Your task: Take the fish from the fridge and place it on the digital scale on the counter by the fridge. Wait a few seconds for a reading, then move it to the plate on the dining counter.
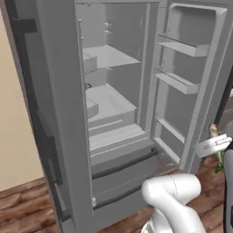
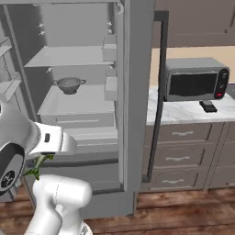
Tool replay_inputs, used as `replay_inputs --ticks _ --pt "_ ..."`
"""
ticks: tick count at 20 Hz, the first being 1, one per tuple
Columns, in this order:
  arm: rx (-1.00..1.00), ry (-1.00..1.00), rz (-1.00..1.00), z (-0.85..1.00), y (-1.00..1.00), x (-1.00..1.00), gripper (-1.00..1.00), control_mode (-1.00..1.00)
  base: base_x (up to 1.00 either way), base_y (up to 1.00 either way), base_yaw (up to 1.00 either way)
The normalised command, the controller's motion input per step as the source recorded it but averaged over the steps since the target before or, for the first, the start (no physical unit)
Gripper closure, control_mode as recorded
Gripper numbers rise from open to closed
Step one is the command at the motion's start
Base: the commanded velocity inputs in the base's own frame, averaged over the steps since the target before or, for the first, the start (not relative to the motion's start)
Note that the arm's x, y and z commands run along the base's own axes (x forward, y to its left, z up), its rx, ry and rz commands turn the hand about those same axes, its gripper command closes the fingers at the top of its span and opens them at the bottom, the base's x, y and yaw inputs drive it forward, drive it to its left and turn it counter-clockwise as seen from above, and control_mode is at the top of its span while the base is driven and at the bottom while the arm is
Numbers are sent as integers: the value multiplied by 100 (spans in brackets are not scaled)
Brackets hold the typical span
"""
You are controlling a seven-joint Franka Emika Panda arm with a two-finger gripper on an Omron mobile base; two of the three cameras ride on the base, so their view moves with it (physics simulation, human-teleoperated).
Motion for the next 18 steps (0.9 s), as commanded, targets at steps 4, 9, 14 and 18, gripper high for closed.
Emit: replay_inputs --ticks 4,9,14,18 --pt "0 0 0 0 0 0 100 100 -33 11 -61" --pt "0 0 0 0 0 0 100 100 16 -67 -30" --pt "0 0 0 0 0 0 100 100 42 -100 -9" --pt "0 0 0 0 0 0 100 100 71 -100 0"
